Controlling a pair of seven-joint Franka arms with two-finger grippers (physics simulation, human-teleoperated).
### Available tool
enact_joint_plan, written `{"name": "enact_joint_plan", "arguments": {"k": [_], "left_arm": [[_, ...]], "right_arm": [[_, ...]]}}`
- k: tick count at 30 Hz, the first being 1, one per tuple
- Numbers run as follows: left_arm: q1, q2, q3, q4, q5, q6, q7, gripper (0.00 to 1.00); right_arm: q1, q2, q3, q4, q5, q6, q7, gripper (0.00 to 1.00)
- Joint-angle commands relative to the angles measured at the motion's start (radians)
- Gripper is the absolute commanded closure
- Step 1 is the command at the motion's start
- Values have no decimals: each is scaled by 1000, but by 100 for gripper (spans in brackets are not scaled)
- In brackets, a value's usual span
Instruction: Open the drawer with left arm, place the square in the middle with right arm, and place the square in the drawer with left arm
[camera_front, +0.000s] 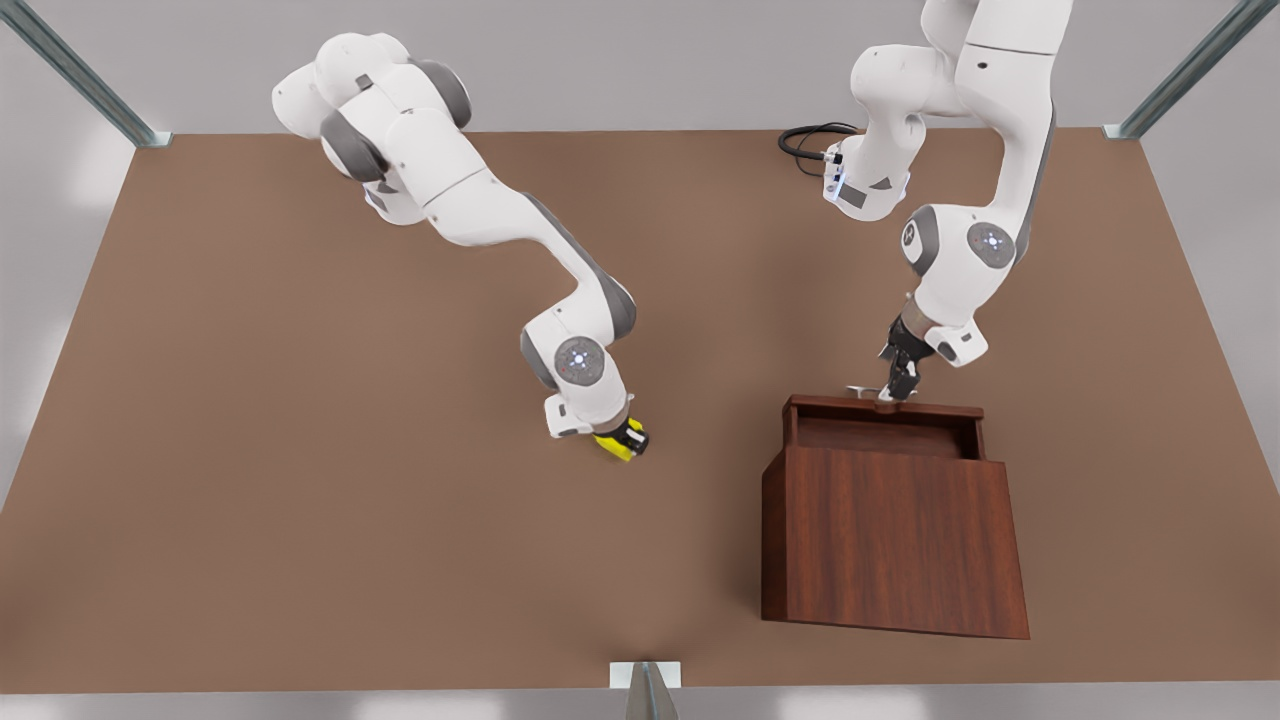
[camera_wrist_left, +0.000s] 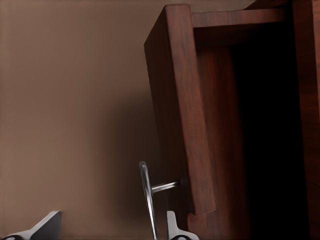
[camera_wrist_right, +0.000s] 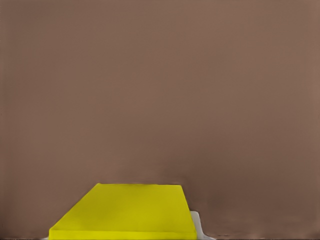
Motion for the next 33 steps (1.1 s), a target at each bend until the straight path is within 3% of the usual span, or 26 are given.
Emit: {"name": "enact_joint_plan", "arguments": {"k": [1, 3, 6, 10, 12, 13, 15, 16, 17, 19, 23, 25, 28, 31, 33], "left_arm": [[1, -2, 0, -1, 0, -1, -1, 0], [2, -15, 2, -22, 0, -1, 1, 0], [2, -37, 3, -47, 0, -1, 1, 0], [2, -120, 8, -105, 0, -34, 1, 0], [1, -233, 12, -113, -2, -160, 1, 0], [1, -311, 14, -100, 0, -235, -4, 0], [1, -327, 14, 37, 12, -369, 13, 0], [-1, -234, 14, 166, 35, -430, 89, 0], [-2, -139, 14, 293, 64, -497, 145, 0], [-15, 60, 12, 607, 107, -674, 235, 0], [-56, 169, 14, 784, 109, -781, 507, 0], [-218, 252, 149, 926, 115, -881, 681, 0], [-245, 252, 106, 953, 117, -900, 872, 0], [-265, 290, -34, 976, 124, -918, 987, 0], [-344, 399, -89, 1061, 216, -894, 1005, 0]], "right_arm": [[3, 7, 4, 19, -2, -5, 31, 37], [69, 89, -1, 159, -5, -79, 152, 37], [115, 137, -1, 199, -42, -76, 233, 37], [87, 17, 2, 7, -96, -96, 57, 36], [90, 11, 2, -19, -105, -94, 55, 35], [93, 11, 2, -28, -130, -94, 46, 33], [99, 10, 7, -56, -153, -94, 20, 30], [103, 7, 8, -71, -159, -93, 18, 7], [104, 8, 14, -71, -176, -93, 18, 0], [103, 7, 16, -69, -173, -91, 20, 0], [103, -22, 14, -71, -173, -93, 17, 0], [74, -159, 14, -141, -174, -105, 12, 0], [-149, -493, 21, -318, -156, -140, -215, 0], [-431, -645, 13, -323, -156, -381, -719, 0], [-627, -702, 10, -316, -147, -458, -1135, 0]]}}
